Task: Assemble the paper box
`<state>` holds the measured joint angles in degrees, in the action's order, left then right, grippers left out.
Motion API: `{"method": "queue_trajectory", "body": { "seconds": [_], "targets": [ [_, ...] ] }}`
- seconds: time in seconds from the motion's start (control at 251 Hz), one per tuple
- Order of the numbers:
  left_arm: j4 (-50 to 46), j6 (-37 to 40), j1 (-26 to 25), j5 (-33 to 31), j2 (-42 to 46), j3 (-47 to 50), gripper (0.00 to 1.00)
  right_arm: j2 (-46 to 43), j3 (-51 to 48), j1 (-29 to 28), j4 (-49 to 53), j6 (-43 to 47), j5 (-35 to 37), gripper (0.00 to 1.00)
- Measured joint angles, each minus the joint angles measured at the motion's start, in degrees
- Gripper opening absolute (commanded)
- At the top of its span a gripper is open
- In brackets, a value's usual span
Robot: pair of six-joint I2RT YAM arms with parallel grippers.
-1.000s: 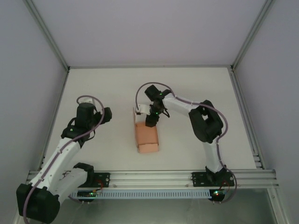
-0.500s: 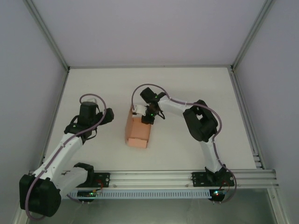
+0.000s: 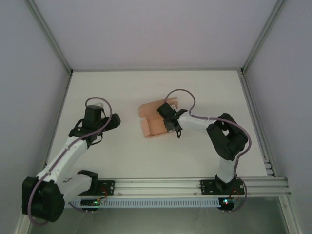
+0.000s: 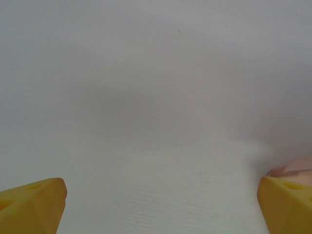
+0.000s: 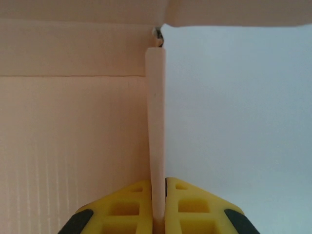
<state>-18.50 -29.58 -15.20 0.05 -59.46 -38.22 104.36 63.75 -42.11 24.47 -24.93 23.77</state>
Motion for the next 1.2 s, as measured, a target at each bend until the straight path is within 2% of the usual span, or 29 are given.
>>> {"method": "queue_trajectory", "body": {
  "seconds": [0.128, 0.239, 0.379, 0.619, 0.858, 0.994, 1.106, 1.201],
  "targets": [
    [10.2, -2.5, -1.4, 12.1, -6.2, 3.1, 0.70, -0.1, -0.2, -2.2, 2.6, -9.5, 5.3, 0.00],
    [17.3, -4.5, -5.1, 18.7, -13.6, 3.9, 0.62, -0.1, -0.2, -3.5, 3.2, -13.7, 7.4, 0.00],
    [23.4, -6.1, -8.2, 24.2, -22.6, 2.5, 0.57, -0.2, -1.3, -3.8, 1.6, -16.3, 7.2, 0.00],
    [30.5, -7.0, -8.5, 29.9, -33.1, -1.4, 0.49, -1.2, -3.9, -3.7, -2.1, -17.1, 5.7, 0.00],
    [36.4, -7.5, -9.0, 34.2, -38.1, -3.9, 0.40, -1.7, -4.8, -3.6, -4.9, -16.4, 4.0, 0.00],
    [37.0, -7.4, -10.8, 34.3, -38.2, -5.1, 0.34, -1.7, -4.8, -3.6, -5.0, -16.4, 3.8, 0.00],
    [34.1, -6.7, -12.9, 30.0, -38.2, -6.9, 0.34, -1.7, -4.8, -3.5, -4.9, -16.5, 3.8, 0.00],
    [28.2, -5.6, -15.4, 22.9, -38.3, -10.2, 0.35, -1.7, -4.8, -3.3, -4.8, -16.7, 3.8, 0.00]
  ]
}}
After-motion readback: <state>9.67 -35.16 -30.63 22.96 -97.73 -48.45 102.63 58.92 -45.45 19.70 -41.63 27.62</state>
